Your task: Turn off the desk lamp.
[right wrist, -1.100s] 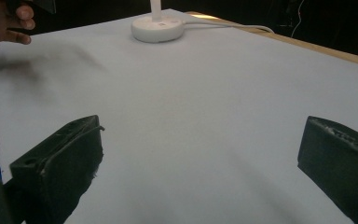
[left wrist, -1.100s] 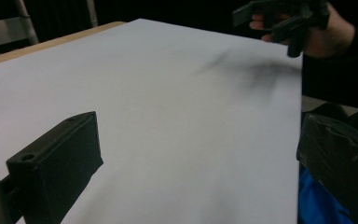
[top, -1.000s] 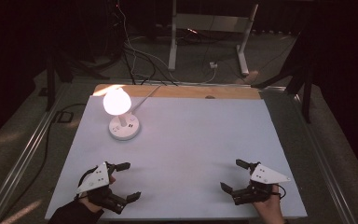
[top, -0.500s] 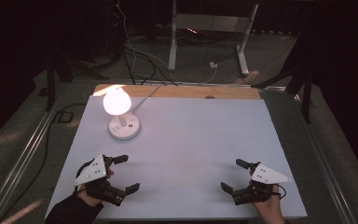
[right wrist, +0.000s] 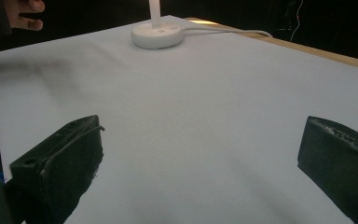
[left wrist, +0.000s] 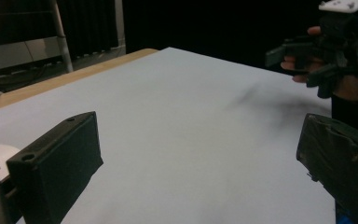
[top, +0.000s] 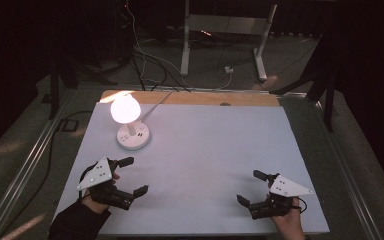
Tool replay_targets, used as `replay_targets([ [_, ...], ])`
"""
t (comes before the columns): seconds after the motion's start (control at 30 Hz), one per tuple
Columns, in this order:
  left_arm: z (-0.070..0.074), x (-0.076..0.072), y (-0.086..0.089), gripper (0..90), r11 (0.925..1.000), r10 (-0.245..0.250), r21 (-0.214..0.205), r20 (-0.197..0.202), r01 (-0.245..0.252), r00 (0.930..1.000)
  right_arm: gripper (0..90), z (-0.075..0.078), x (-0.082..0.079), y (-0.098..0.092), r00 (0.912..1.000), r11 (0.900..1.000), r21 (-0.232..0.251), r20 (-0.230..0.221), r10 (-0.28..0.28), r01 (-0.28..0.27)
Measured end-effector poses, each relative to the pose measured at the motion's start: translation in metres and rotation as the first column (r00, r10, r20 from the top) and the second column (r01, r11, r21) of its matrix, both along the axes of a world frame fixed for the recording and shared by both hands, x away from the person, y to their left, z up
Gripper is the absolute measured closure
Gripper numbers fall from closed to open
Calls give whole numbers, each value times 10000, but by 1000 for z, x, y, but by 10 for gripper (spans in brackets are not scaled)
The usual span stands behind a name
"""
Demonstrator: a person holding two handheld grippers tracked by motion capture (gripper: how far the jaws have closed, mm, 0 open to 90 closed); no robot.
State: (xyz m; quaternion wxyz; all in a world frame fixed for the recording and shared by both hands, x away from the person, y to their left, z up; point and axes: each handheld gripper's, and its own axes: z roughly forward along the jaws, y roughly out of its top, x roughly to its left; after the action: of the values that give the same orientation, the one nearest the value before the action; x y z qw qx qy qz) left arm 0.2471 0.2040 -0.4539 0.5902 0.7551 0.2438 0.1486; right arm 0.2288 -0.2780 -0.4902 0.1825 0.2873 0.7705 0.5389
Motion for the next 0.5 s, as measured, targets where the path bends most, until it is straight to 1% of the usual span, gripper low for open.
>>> replay_targets([
  [0.1, 1, 5, 0, 5, 9997, 227, 93, -22, -227, 9997, 0, 0, 0, 0, 10000, 10000, -4, -23, -1, 1],
  [0.23, 2, 10, -1, 5, 9987, 473, 190, 50, -474, 9989, 0, 0, 1, 0, 10000, 10000, 2, -23, -11, 11],
  [0.37, 2, 14, -1, 6, 9978, 635, 188, 15, -635, 9980, 0, 0, 1, 0, 10000, 10000, 3, -39, -15, 15],
  [0.5, 1, 21, -2, 6, 9963, 843, 170, -58, -842, 9964, 0, 0, 0, 0, 10000, 10000, 6, -39, 13, -13],
])
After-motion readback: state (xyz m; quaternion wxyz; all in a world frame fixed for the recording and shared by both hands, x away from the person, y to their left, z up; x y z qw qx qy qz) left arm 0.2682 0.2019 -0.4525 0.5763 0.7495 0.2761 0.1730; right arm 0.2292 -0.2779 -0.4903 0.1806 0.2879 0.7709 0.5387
